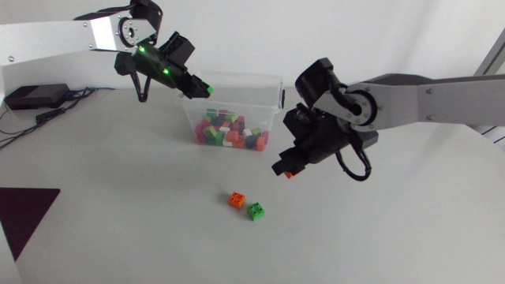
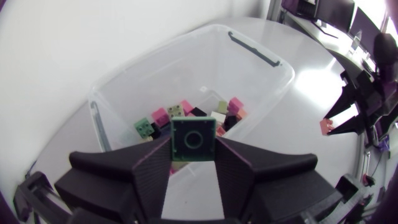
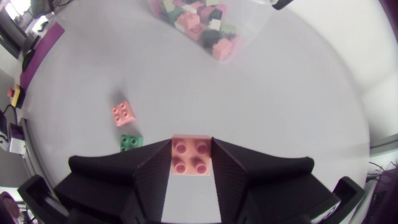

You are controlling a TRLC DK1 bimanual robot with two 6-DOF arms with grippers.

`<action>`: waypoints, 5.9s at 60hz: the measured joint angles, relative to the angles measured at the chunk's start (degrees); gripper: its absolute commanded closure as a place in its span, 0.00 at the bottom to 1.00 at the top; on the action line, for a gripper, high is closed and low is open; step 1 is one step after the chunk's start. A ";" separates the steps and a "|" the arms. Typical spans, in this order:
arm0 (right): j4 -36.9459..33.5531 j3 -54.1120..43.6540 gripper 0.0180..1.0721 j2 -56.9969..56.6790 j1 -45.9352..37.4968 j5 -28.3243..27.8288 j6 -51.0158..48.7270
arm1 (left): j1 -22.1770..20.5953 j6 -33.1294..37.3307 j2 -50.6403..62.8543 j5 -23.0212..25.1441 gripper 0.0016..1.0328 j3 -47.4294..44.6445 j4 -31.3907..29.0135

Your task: Place the duplo bricks in the container

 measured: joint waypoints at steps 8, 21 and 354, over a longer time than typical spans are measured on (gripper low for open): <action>-0.26 1.20 0.80 -0.42 -0.04 -0.35 -0.15 | -0.02 -3.34 2.16 -0.02 0.62 2.58 2.47; -0.13 2.73 0.80 -0.42 -0.74 -0.63 -0.15 | -0.74 -6.45 2.45 -0.48 0.61 2.91 6.32; -3.82 6.03 0.76 15.32 14.73 6.19 10.62 | -3.15 -4.15 -14.27 -6.12 0.68 -20.79 25.42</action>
